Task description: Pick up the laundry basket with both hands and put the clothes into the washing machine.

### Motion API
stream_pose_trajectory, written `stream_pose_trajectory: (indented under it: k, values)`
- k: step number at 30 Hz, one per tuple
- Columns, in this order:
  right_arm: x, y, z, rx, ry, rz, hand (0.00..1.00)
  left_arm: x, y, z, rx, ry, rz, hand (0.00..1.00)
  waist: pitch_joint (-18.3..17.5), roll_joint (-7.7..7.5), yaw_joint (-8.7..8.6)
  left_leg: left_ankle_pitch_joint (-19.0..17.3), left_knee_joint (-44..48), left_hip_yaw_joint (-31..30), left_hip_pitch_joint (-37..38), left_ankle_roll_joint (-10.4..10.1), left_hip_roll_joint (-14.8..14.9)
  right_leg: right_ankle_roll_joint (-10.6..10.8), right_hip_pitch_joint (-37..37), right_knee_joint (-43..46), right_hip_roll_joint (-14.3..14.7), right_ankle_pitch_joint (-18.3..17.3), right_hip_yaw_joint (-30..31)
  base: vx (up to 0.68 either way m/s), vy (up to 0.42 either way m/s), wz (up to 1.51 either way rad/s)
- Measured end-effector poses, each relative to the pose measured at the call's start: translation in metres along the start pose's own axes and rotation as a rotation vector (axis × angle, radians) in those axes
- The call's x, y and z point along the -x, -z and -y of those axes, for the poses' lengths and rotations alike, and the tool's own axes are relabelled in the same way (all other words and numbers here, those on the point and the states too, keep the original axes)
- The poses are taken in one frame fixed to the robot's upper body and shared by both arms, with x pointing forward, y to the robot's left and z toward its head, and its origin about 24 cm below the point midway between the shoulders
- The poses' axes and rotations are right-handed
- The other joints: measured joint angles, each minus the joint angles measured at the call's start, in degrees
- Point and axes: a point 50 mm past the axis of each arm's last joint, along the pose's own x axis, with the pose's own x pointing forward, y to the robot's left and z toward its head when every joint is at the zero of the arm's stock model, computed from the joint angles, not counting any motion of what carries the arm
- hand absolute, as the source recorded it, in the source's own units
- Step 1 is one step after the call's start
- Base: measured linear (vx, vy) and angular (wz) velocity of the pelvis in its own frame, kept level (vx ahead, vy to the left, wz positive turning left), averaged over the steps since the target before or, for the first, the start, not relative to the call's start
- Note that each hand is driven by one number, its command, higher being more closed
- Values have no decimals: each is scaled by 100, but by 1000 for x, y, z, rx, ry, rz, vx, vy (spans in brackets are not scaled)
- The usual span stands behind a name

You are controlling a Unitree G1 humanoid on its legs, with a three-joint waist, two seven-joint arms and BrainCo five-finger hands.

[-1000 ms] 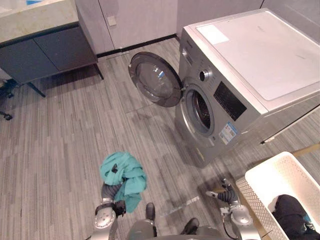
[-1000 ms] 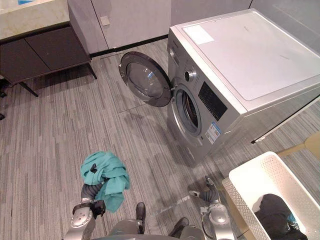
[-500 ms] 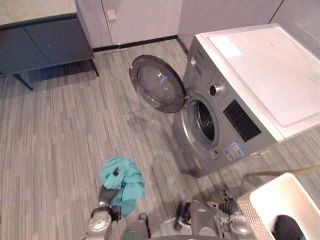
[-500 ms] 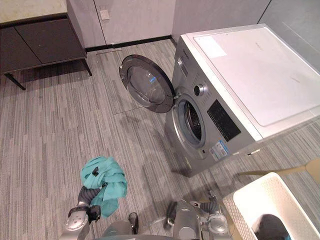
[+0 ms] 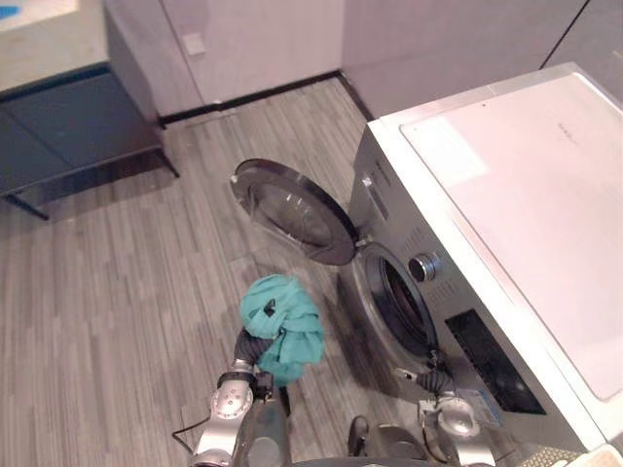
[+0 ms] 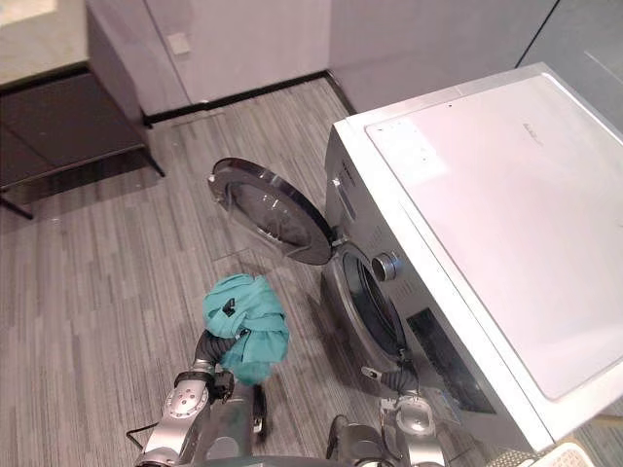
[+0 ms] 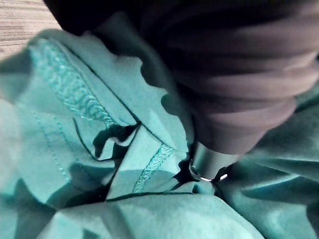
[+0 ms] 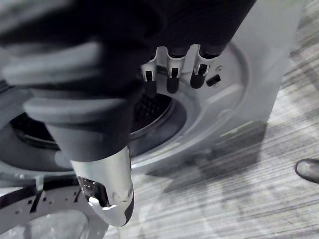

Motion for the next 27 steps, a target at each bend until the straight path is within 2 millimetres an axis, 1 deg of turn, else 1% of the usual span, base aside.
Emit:
stream_pose_trajectory:
  k: [1,2,3,4,5,6,7,8,9,10,11,13,14,15,16,17,19,20,21,22,23,24,25,26,27]
  values:
    - [0,1,4,9,6,-4,0,4,5,4,6,8,-15,100,-59,150,22,496,-142,-206,31,-121,120,255,44,42,123,-181,160,371,416,-94]
    - [-1,1,-6,-7,-13,-9,0,-1,5,-2,-37,8,-25,100,-36,-114,-37,324,237,67,-42,-47,-61,390,31,101,-158,-338,350,303,366,-101]
    - [-1,-3,-10,-15,-22,6,0,-5,2,-7,-61,7,-15,100,-46,-159,-22,76,289,268,-28,90,-68,439,-138,193,-254,-274,568,295,392,-78]
    - [0,-3,-10,-17,-21,10,0,-7,0,-8,-70,11,-11,100,-44,-178,-30,19,348,411,-26,152,-85,486,-193,268,-321,-243,673,176,247,-102]
    - [0,-4,-11,-15,-24,13,0,-7,-1,-8,-73,10,-7,100,-39,-188,-15,-109,441,693,48,229,-73,559,-327,421,-416,-187,923,96,207,-86]
    - [0,-5,-11,-13,-26,14,0,-7,0,-9,-74,10,-9,100,-32,-192,-28,-203,472,866,135,265,-52,605,-392,533,-465,-155,1050,58,230,-140]
    - [-1,-3,-12,-6,-31,7,0,-6,1,-11,-77,7,-12,100,-28,-189,-19,-391,471,1263,354,316,39,730,-558,765,-565,-67,1109,28,214,-163]
    - [-2,-3,-15,12,-45,4,0,-4,3,-14,-85,1,-19,100,-31,-188,-38,-484,399,1576,485,321,119,733,-761,955,-685,30,794,-1,193,-164]
    - [-2,-3,-15,22,-49,0,0,-4,3,-14,-85,2,-21,100,-32,-191,-45,-535,343,1746,553,322,145,704,-844,1000,-787,71,455,-40,129,-160]
    - [-3,0,-14,43,-54,-12,0,-5,3,-17,-81,-10,-18,100,-33,-190,-43,-601,170,2135,712,285,210,553,-918,991,-1052,176,-621,-27,125,-150]
    - [-5,-1,-13,53,-53,-16,0,-5,3,-20,-74,-27,-18,100,-33,-191,-44,-629,0,2432,862,307,242,440,-912,974,-1267,208,-1548,-14,109,-149]
    - [-6,1,-9,72,-49,-28,0,-5,3,-24,-70,-43,-20,100,-32,-189,-43,-686,-105,2702,1030,269,261,295,-885,967,-1462,241,-2479,20,61,-121]
    - [-7,3,-7,88,-44,-41,0,-2,5,-29,-67,-63,-26,100,-35,-189,-94,-730,-104,2899,1140,239,302,286,-884,922,-1487,249,-2706,40,60,-102]
    - [-7,4,-6,96,-41,-45,0,-2,4,-30,-66,-66,-23,100,-35,-186,-152,-757,-52,2949,1154,206,335,290,-880,872,-1447,246,-2633,67,35,-77]
    - [-7,5,-3,105,-37,-46,0,-2,3,-32,-63,-74,-16,100,-40,-162,-213,-823,99,3038,1151,210,431,301,-877,809,-1372,242,-2542,90,-26,-69]
    - [-6,8,1,112,-29,-54,0,-1,2,-32,-62,-77,-11,100,-54,-128,-198,-936,442,3224,1159,238,676,356,-842,628,-1169,265,-2356,96,-48,-75]
    - [-6,8,1,113,-28,-56,0,-1,2,-33,-62,-78,-14,100,-48,-103,-202,-980,911,3250,1099,238,965,422,-710,387,-945,310,-2244,86,-106,-70]
    - [-6,10,3,117,-13,-62,0,0,3,-35,-59,-85,-16,100,-25,-64,-165,-979,1592,3149,986,238,1246,460,-544,196,-739,341,-2087,85,-155,-77]
    - [-6,9,6,121,2,-60,0,1,4,-33,-45,-90,-21,100,10,17,-160,-974,2030,2885,954,244,1410,453,-380,120,-597,347,-1953,71,-118,-74]
    - [-7,9,9,127,13,-58,0,2,7,-32,-40,-91,-30,100,9,71,-169,-956,2254,2669,904,267,1457,450,-294,83,-546,349,-1869,106,-28,-72]
    - [-8,7,12,128,28,-51,0,3,8,-30,-32,-89,-37,100,61,66,-162,-909,2765,2156,611,292,1442,442,-215,54,-526,349,-1663,109,37,-70]
    - [-9,6,15,126,41,-48,0,2,7,-26,-28,-80,-34,100,64,49,-138,-1191,2509,1747,530,89,1159,443,-276,84,-601,350,-1497,110,71,-71]
    - [-9,5,18,121,60,-47,0,2,6,-24,-29,-73,-31,100,61,71,-130,-1242,2262,1548,506,68,1007,444,-323,107,-635,351,-1426,100,115,-69]
    - [-9,6,24,114,87,-52,0,1,6,-21,-28,-64,-29,100,70,154,-150,-1187,1570,1195,532,48,763,447,-386,177,-644,352,-1305,120,187,-65]
    - [-9,7,30,113,107,-55,0,2,7,-20,-24,-64,-36,100,58,327,-154,-1032,1073,1072,702,-61,676,473,-449,313,-581,336,-1180,123,186,-60]
